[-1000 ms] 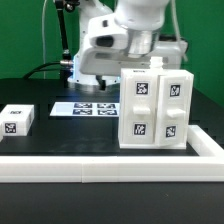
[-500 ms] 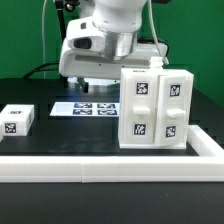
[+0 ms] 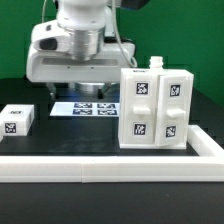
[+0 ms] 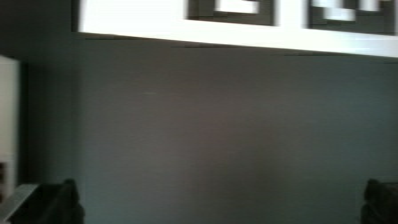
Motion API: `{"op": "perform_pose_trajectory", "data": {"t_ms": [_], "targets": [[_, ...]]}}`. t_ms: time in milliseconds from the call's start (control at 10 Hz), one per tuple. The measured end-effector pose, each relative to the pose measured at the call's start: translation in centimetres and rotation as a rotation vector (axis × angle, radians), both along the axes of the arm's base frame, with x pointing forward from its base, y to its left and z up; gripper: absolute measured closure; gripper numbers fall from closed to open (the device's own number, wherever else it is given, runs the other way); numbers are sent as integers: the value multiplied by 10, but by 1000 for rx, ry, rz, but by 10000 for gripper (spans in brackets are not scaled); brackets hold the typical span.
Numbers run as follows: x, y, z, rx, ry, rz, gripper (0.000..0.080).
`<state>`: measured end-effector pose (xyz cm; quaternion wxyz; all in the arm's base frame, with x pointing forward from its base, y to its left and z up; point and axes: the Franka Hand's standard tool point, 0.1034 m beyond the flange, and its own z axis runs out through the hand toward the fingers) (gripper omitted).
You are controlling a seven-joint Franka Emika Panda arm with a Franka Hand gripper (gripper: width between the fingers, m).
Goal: Assemble cabinet
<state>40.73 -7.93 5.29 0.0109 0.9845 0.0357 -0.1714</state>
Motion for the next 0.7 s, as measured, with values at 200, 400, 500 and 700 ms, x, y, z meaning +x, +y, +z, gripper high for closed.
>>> {"op": "perform_pose_trajectory", "data": {"t_ms": [200,400,500,700], "targets": [[0,-14,1,-3,-1,-5,2],[-3,-23,1,-4,1,-9,2],[-2,-32,0,4,-7,21,2],[-3,-64,-6,12,-32,65,2]]}}
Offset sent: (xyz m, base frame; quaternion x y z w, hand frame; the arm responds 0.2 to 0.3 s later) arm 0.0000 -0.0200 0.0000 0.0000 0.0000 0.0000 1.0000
